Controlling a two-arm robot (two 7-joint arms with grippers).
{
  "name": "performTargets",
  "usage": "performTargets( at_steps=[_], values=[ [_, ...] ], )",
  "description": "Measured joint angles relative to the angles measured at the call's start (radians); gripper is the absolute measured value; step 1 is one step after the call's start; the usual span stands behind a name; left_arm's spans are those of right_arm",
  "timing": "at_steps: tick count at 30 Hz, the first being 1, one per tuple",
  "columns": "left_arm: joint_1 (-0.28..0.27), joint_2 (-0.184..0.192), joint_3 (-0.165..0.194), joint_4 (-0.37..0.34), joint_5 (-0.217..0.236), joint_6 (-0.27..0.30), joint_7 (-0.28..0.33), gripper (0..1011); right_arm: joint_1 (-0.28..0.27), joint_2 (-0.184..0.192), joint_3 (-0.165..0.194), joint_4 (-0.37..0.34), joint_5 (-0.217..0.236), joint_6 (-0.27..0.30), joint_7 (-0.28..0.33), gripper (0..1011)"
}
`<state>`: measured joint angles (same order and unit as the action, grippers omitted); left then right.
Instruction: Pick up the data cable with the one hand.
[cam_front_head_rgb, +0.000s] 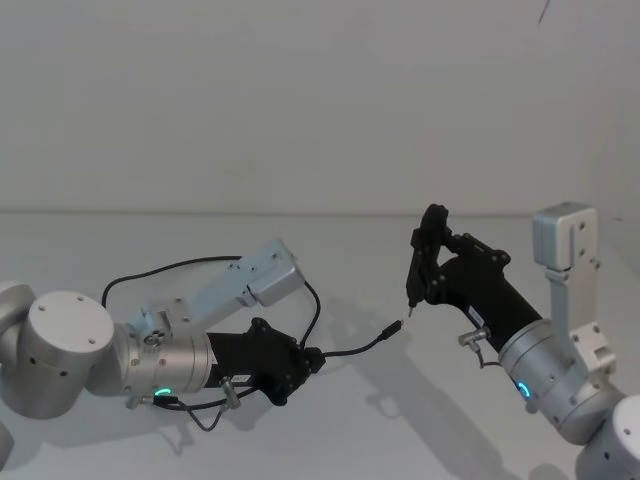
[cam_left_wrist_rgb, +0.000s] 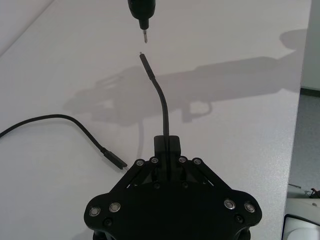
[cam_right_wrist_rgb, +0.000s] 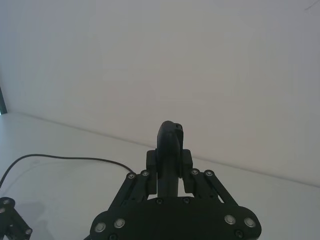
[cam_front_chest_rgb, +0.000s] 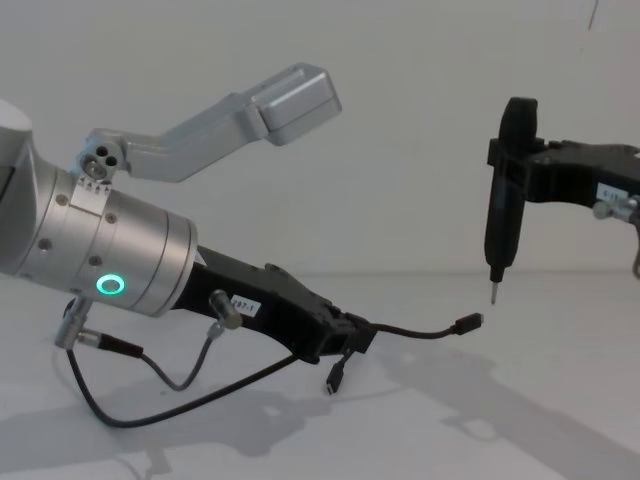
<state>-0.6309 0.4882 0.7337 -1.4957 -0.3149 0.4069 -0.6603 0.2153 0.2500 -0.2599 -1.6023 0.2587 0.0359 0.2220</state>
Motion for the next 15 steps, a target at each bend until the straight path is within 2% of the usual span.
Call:
performTargets(
  at_steps=[15],
  values=[
    [0.0, 0.001, 0.0, 0.0, 0.0, 0.0, 0.0, 37, 0.023, -0.016, -0.002, 0.044, -0.022, -0.017, 0.013, 279]
  ],
)
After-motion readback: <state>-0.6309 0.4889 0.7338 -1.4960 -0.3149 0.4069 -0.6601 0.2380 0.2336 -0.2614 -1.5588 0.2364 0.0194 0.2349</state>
